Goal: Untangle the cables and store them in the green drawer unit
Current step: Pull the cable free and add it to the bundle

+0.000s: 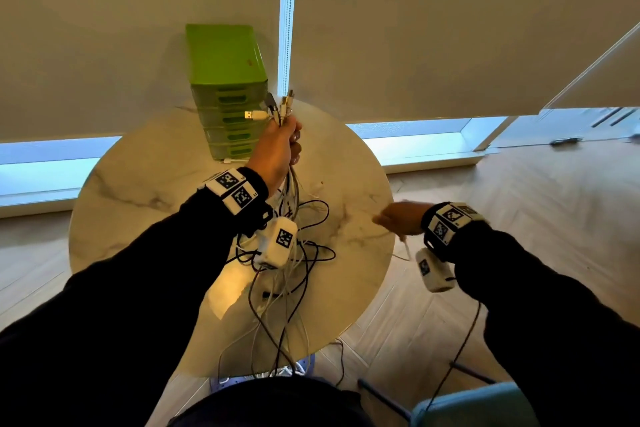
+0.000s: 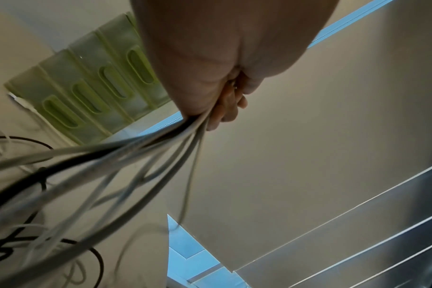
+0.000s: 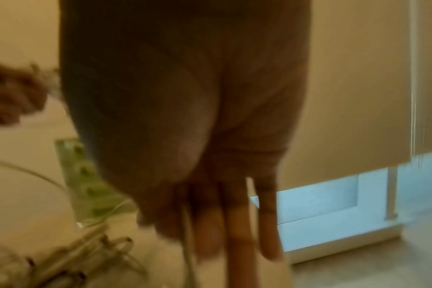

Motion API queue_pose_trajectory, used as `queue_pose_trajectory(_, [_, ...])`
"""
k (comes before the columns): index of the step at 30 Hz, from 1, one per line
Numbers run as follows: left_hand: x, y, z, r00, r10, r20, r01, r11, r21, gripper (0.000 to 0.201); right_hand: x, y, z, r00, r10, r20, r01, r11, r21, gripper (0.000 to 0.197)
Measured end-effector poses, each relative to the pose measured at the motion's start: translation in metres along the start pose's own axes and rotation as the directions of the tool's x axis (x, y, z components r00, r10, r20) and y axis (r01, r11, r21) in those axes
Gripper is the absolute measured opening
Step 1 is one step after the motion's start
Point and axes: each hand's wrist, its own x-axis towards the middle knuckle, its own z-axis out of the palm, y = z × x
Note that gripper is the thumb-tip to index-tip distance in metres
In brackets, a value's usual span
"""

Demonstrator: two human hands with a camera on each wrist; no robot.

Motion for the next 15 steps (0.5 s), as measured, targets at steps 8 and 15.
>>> queue_pose_trajectory(8, [-0.003,-0.001,0.003,0.987,-0.018,0.160,0.036,0.994,-0.106,0.034,0.002,-0.034,-0.001,0.895,-0.305,-0.325,0.363,0.922,0.136,0.066])
queue_pose_trajectory(15, [-0.003,0.002,-0.009,0.993,0.000,0.118,0.006,0.999,-0.045,0.034,-0.004,-0.107,-0.012,0.793,-0.503,-0.345,0.556,0.828,0.070,0.032])
